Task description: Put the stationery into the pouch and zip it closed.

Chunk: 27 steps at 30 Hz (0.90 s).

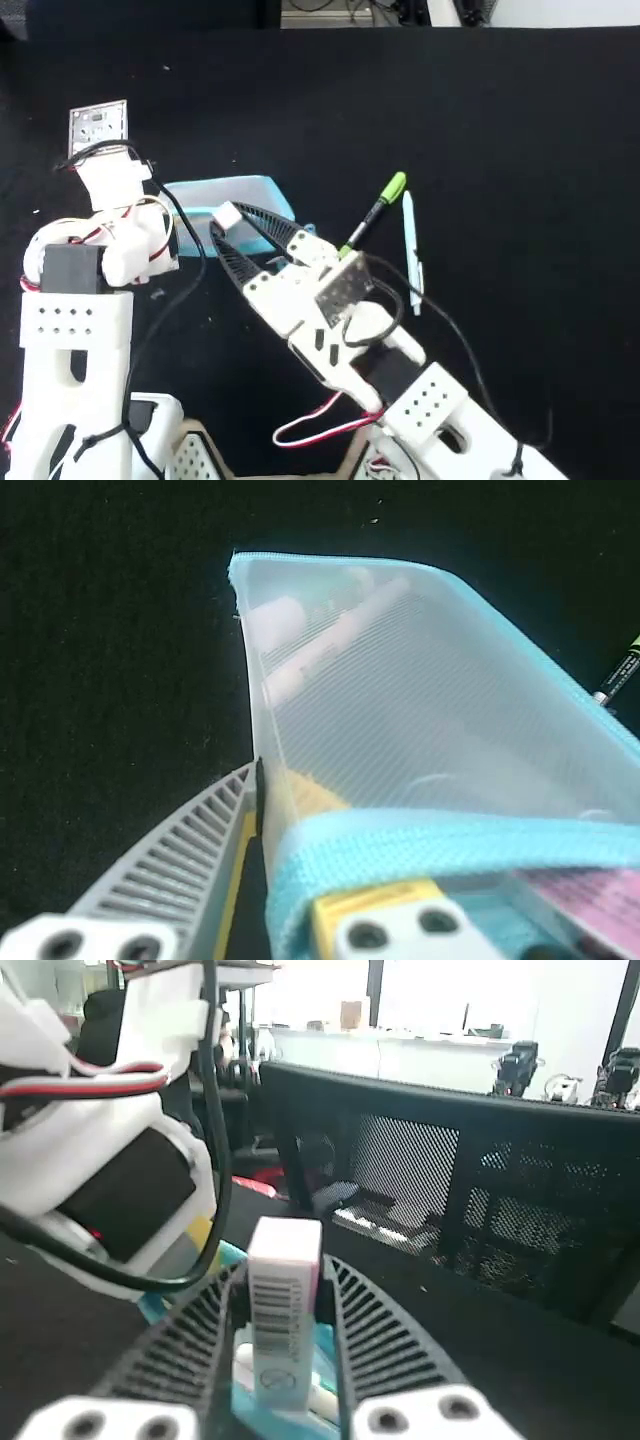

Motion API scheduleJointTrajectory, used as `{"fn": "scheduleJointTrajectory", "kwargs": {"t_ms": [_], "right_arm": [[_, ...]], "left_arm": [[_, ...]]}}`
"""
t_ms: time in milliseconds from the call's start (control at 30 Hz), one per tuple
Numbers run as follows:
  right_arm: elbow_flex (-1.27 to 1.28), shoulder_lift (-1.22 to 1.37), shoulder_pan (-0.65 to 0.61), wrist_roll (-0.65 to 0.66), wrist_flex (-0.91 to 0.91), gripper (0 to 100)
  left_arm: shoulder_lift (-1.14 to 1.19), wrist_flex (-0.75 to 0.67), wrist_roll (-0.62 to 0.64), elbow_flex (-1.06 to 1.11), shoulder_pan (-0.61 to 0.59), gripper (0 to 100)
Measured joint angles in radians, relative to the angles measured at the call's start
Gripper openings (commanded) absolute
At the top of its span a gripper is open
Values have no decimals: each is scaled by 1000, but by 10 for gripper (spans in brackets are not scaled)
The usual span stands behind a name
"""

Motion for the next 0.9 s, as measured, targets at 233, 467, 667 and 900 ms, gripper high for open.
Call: {"fn": "scheduleJointTrajectory", "kwargs": {"t_ms": [233,467,667,900], "right_arm": [[-44,84,-2,0,-3,15],[-146,84,-3,-2,212,126],[-245,86,-3,-2,400,81],[-241,17,0,-2,434,39]], "left_arm": [[2,0,0,0,0,33],[2,0,0,0,2,33],[3,0,0,0,2,33],[3,0,0,0,2,33]]}}
